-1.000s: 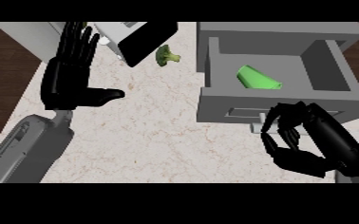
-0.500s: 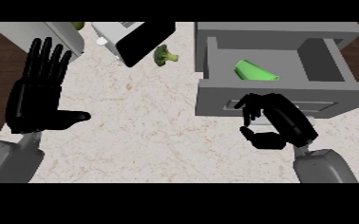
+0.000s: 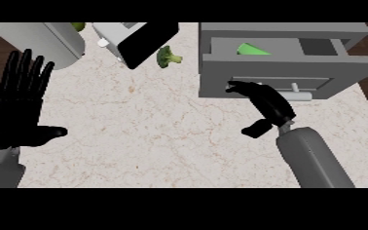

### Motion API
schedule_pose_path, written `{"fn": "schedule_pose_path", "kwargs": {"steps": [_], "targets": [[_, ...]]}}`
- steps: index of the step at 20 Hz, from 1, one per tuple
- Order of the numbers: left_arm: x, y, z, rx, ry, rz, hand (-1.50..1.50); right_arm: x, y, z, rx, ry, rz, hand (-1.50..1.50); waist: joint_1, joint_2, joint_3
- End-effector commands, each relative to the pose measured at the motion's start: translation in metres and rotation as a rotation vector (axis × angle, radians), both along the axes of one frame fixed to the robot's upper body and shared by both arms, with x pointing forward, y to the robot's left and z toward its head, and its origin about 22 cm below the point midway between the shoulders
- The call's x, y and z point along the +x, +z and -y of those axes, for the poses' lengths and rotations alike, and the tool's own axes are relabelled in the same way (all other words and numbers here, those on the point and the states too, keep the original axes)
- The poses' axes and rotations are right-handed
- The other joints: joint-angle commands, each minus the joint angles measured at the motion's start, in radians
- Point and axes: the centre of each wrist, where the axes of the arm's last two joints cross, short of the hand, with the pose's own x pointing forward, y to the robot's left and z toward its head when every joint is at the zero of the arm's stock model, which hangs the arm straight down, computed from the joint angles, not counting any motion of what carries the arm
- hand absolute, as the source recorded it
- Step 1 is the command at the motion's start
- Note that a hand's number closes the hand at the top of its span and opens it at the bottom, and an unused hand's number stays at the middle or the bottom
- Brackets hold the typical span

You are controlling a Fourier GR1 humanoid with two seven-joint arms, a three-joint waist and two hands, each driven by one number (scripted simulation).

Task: Pick up the cup, place it into the drawer and close the drawer

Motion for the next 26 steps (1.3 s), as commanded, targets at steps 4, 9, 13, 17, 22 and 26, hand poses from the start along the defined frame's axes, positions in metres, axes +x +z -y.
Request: {"fn": "schedule_pose_path", "kwargs": {"steps": [4, 9, 13, 17, 22, 26], "targets": [[-0.007, 0.003, -0.012, 0.003, 0.006, 0.000, -1.50, 0.039, -0.019, 0.009, 0.010, -0.008, -0.037, -1.50, 0.002, 0.002, 0.000], [-0.007, -0.017, -0.005, -0.005, -0.016, 0.020, -1.50, 0.067, -0.007, 0.018, 0.078, -0.013, -0.080, -1.50, 0.009, 0.007, 0.001], [-0.006, -0.023, -0.005, -0.010, -0.062, -0.007, -1.50, 0.085, 0.014, 0.042, 0.074, -0.018, -0.077, -1.50, 0.022, 0.013, 0.001], [-0.004, -0.012, -0.006, -0.026, -0.045, 0.011, -1.50, 0.092, 0.023, 0.053, 0.068, -0.042, -0.083, -1.50, 0.042, 0.019, 0.002], [0.011, -0.010, 0.009, 0.003, -0.066, 0.018, -1.50, 0.104, 0.035, 0.035, 0.048, -0.063, -0.093, -1.50, 0.052, 0.028, 0.002], [0.000, -0.028, -0.005, 0.010, -0.070, 0.004, -1.50, 0.101, 0.045, 0.077, 0.061, -0.087, -0.069, -1.50, 0.075, 0.041, 0.003]]}}
